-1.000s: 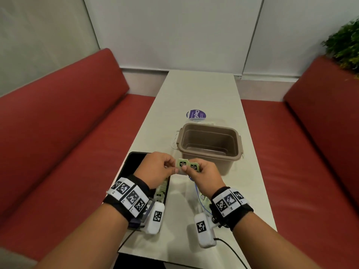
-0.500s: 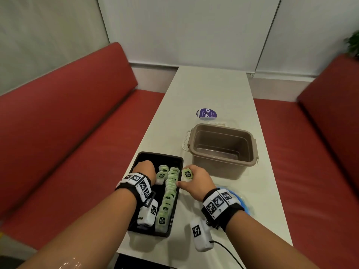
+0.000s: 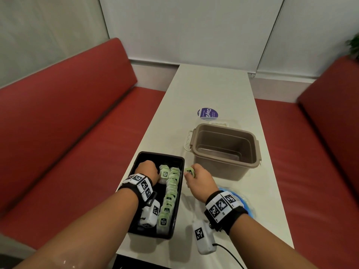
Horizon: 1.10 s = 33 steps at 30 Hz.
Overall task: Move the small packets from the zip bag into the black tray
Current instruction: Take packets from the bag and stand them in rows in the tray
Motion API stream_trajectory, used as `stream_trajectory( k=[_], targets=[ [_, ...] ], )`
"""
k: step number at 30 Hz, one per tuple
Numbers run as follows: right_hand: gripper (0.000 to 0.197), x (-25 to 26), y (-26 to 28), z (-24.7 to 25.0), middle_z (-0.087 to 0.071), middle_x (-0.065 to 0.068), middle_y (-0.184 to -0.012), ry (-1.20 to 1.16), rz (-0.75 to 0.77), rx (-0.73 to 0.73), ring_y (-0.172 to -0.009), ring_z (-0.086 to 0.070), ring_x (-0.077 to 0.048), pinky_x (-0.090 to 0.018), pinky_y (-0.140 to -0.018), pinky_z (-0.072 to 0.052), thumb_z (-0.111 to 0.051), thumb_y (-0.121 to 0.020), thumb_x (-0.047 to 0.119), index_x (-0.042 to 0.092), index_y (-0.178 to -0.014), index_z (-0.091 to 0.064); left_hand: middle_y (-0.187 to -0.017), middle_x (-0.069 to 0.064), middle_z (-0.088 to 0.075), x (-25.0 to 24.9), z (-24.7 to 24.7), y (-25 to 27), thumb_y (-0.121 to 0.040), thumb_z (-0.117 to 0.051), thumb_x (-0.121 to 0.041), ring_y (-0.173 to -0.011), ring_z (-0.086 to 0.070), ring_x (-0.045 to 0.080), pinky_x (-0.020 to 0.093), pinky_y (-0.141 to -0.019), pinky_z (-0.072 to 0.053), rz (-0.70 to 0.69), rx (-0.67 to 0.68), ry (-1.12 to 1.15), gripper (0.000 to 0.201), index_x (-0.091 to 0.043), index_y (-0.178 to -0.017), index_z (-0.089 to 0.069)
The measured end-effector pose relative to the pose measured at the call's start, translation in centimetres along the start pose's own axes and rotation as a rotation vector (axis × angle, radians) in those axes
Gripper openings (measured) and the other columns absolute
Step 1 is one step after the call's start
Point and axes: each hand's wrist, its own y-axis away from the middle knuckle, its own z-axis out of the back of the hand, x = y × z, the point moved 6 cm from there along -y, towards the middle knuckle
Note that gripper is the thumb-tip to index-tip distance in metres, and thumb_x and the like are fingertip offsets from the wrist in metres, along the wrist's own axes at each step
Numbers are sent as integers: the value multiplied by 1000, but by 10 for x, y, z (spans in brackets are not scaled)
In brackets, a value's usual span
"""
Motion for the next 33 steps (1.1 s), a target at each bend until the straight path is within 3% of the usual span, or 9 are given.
stream_trajectory(
  k=[3,7,11,14,18,26,28,30,33],
  targets=[
    [18,1,-1,3,-68,-13,-86,-135,-6,-36,-72,-59,-22,-41,-73,-51,-44,-99,25,23,-82,-45,-75,8,-68,-7,23,14,-84,-67,-25,-79,-66,29,32,-66,-51,-87,-66,14,20,-9,-74,-70],
    [21,13,0,10,-67,2,-78,-187,107,-91,-66,-59,-12,-31,-65,-49,-58,-96,24,29,-76,-57,-98,0,-74,-23,48,37,-87,-68,-17,-94,-68,15,27,-91,-52,-276,-139,282,22,-15,-108,-73],
    [18,20,2,19,-72,1,-89,-248,191,-167,-83,-67,-17,-32,-77,-54,-69,-90,24,36,-77,-68,-95,-9,-73,-47,55,72,-81,-66,-3,-72,-62,1,17,-72,-52,-507,120,442,34,-22,-108,-71],
    [13,25,8,21,-75,2,-84,-367,209,-134,-80,-68,-13,-30,-78,-55,-69,-90,16,27,-83,-74,-85,-13,-73,-55,57,91,-78,-79,-17,-62,-57,-4,14,-64,-45,-577,176,441,25,-27,-99,-73],
    [13,27,15,21,-76,3,-86,-425,223,-116,-80,-67,-8,-21,-76,-53,-69,-91,15,24,-87,-76,-71,-14,-65,-58,65,98,-80,-81,-28,-65,-57,-5,14,-65,-42,-572,-12,348,22,-35,-70,-62],
    [12,29,24,20,-72,12,-75,-463,240,-93,-61,-59,5,-10,-62,-44,-69,-91,12,19,-90,-78,-71,-2,-68,-54,58,100,-77,-81,-29,-66,-64,13,35,-70,-57,-524,8,328,19,-20,-70,-66],
    [11,28,23,20,-73,11,-75,-452,238,-95,-61,-59,5,-12,-63,-46,-69,-90,13,20,-90,-78,-73,3,-70,-54,58,100,-76,-82,-29,-70,-69,20,37,-70,-60,-513,36,344,18,-18,-72,-68],
    [12,25,19,18,-74,7,-79,-455,227,-101,-65,-62,1,-19,-67,-50,-71,-89,13,24,-91,-76,-70,2,-70,-49,58,96,-77,-83,-27,-66,-69,18,27,-61,-57,-479,32,347,18,-20,-70,-68],
    [21,16,11,12,-73,3,-83,-418,167,-109,-75,-67,-15,-35,-75,-57,-74,-87,15,34,-94,-69,-70,-5,-71,-35,63,84,-77,-82,-27,-66,-68,13,24,-61,-55,-354,-67,331,12,-21,-74,-72]
  ],
)
